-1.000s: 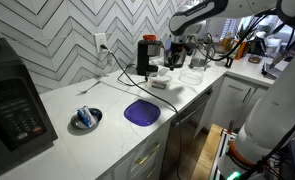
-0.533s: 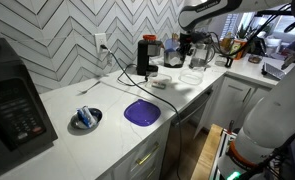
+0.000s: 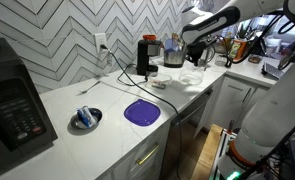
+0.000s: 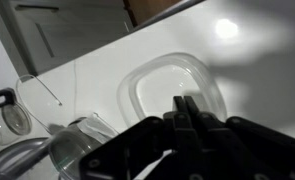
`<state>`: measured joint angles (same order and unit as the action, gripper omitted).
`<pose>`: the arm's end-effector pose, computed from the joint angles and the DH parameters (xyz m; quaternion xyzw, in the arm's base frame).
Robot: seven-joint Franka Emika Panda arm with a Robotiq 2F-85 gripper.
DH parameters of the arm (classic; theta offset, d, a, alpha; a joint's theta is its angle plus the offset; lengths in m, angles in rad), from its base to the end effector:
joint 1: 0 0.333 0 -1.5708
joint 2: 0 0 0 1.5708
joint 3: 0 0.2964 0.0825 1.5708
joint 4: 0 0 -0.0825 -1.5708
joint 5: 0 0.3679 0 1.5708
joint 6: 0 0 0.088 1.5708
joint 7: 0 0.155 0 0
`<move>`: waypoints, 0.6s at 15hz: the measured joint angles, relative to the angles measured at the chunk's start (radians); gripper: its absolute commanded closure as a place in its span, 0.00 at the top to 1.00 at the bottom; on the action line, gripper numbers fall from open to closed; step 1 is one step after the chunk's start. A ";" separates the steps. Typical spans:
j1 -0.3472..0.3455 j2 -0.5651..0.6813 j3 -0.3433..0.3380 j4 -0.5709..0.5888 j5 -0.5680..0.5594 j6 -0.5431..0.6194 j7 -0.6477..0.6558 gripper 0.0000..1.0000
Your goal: Put the clear measuring cup in the clear bowl on the right
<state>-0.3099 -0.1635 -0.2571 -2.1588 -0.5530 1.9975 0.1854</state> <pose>0.3894 -0.3153 0.4170 0.9414 -0.2483 -0.0421 0.2245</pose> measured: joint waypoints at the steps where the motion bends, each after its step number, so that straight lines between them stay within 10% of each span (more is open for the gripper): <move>1: -0.004 0.005 0.000 -0.002 -0.029 -0.023 0.047 0.01; 9: -0.003 0.049 0.006 0.003 -0.107 -0.102 0.205 0.01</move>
<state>-0.3129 -0.1142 -0.2509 -2.1561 -0.6605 1.8954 0.3902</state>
